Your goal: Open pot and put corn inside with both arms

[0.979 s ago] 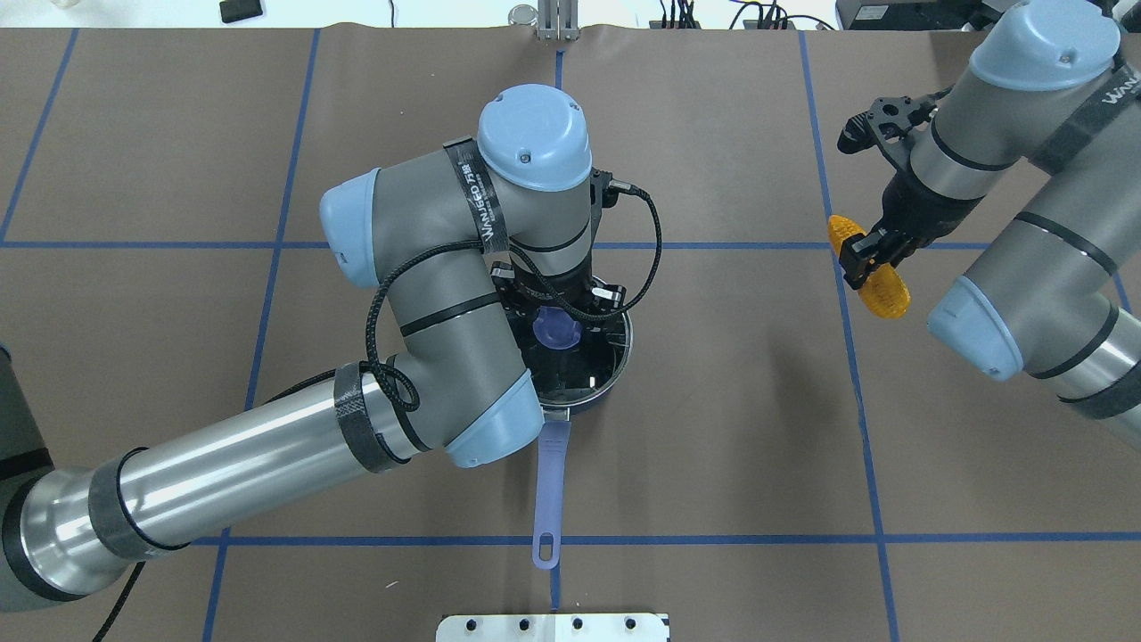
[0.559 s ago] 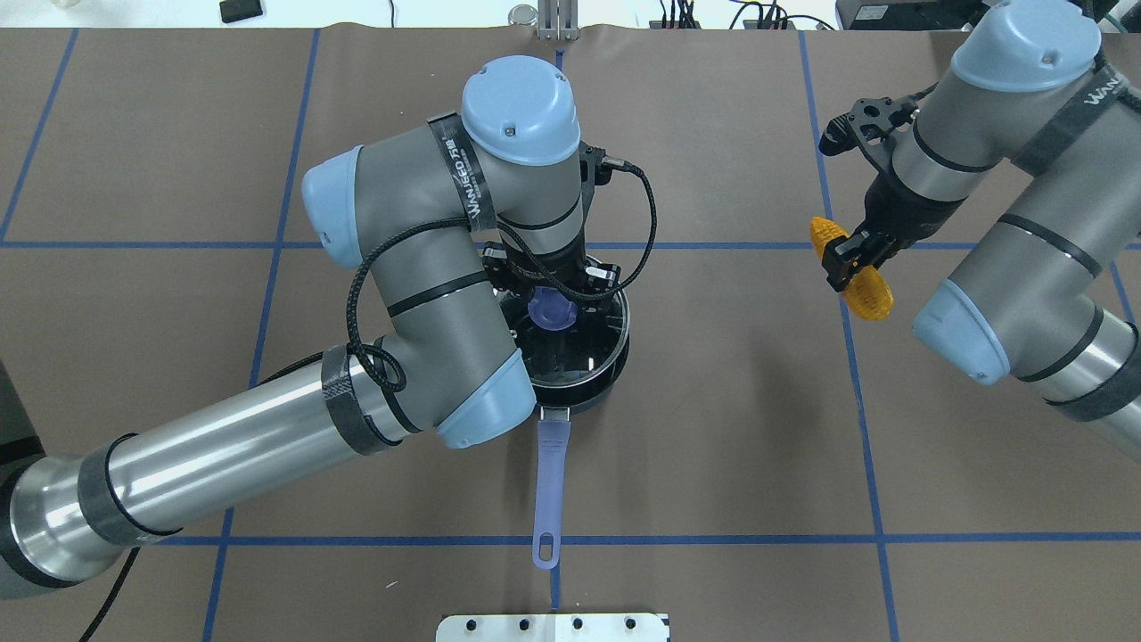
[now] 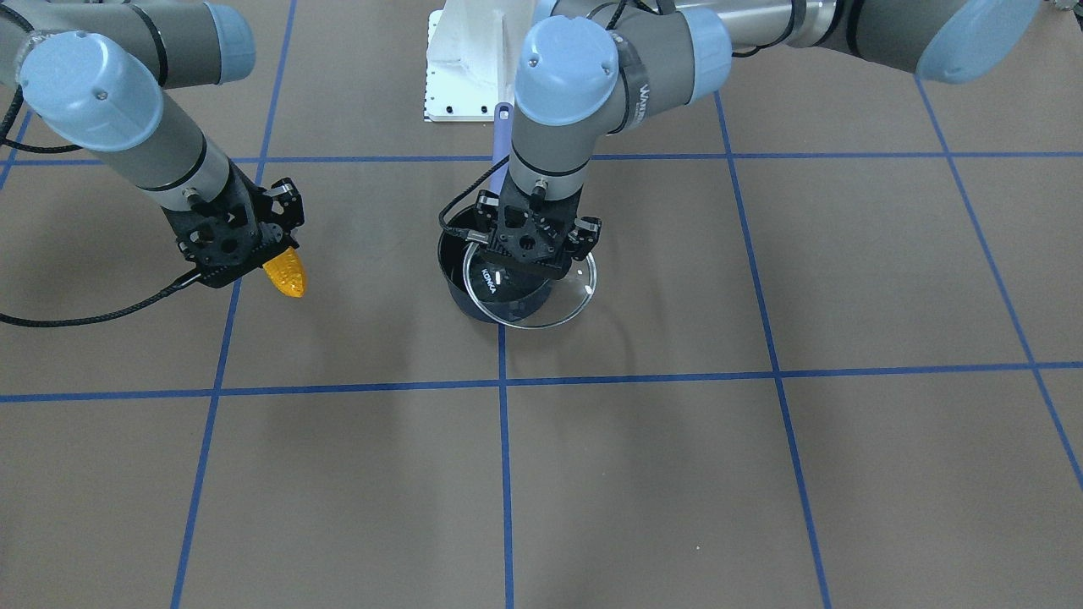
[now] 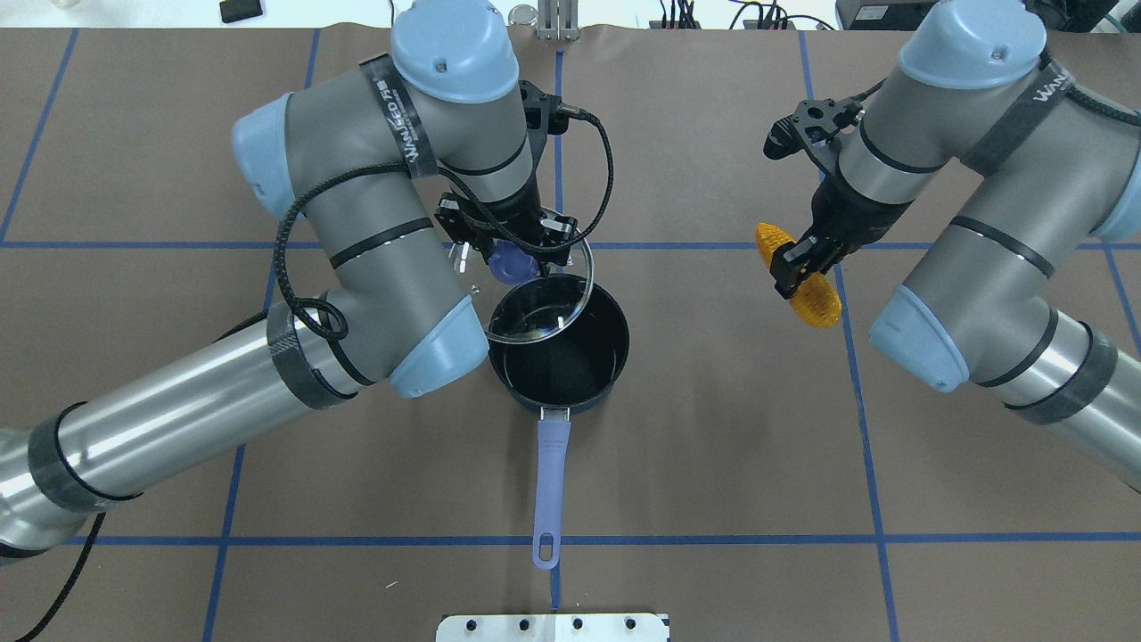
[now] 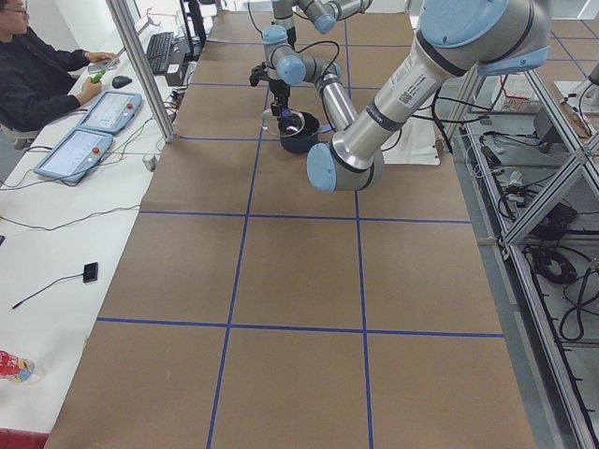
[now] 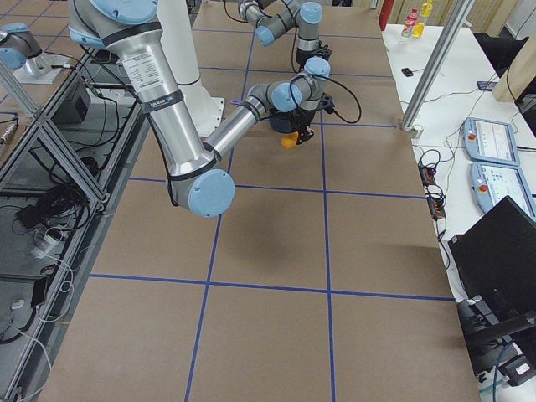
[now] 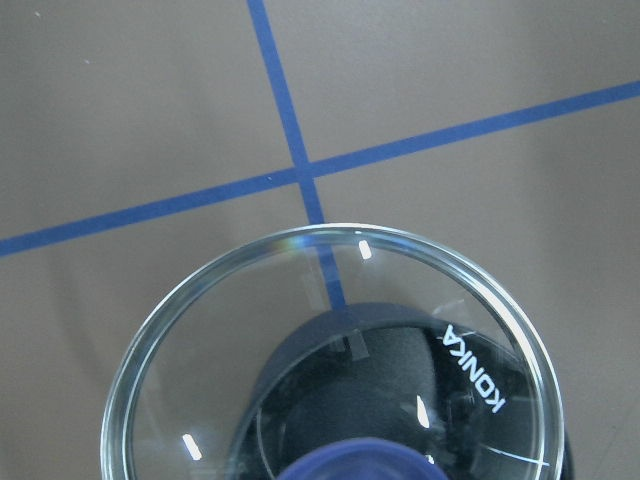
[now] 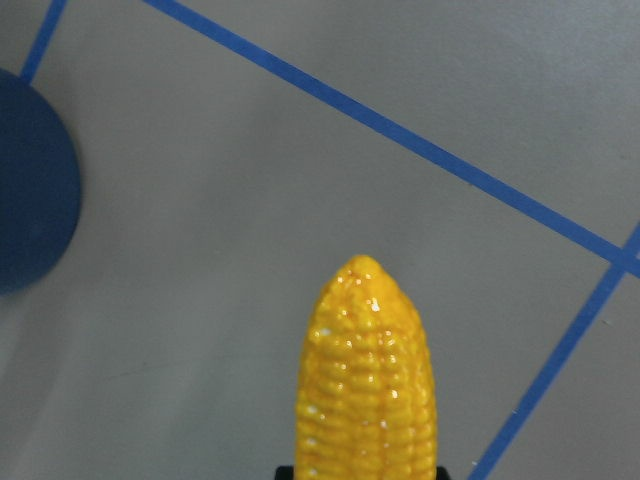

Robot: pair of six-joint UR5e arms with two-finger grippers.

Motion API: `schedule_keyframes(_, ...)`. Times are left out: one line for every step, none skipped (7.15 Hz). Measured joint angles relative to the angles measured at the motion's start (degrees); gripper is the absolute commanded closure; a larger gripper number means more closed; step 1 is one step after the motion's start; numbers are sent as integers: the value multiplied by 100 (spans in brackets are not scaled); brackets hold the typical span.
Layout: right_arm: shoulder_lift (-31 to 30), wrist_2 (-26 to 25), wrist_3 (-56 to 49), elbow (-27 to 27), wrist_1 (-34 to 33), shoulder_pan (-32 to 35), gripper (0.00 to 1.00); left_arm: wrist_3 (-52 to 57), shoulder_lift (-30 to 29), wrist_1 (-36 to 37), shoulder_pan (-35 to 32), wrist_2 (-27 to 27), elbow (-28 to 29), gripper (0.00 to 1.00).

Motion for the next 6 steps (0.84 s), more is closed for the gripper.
schedule_keyframes(212, -27, 382, -7, 19, -208, 62, 245, 98, 116, -175, -133, -109, 48)
schedule_keyframes(408, -57, 738, -16, 32, -399, 62, 448, 231, 185, -308, -200, -230, 48)
schedule_keyframes(612, -124, 1061, -31, 40, -595, 62, 688, 439, 215, -464, -269, -380, 48)
schedule_keyframes(834, -244, 1361, -66, 48, -794, 62, 954, 646, 226, -646, -379, -484, 48)
schedule_keyframes(1076, -372, 1630, -159, 56, -973, 62, 1247, 835, 229, -855, -513, -532, 48)
schedule_keyframes(1361, -514, 1853, -347, 63, -1129, 62, 1523, 1040, 227, -1063, -670, -562, 48)
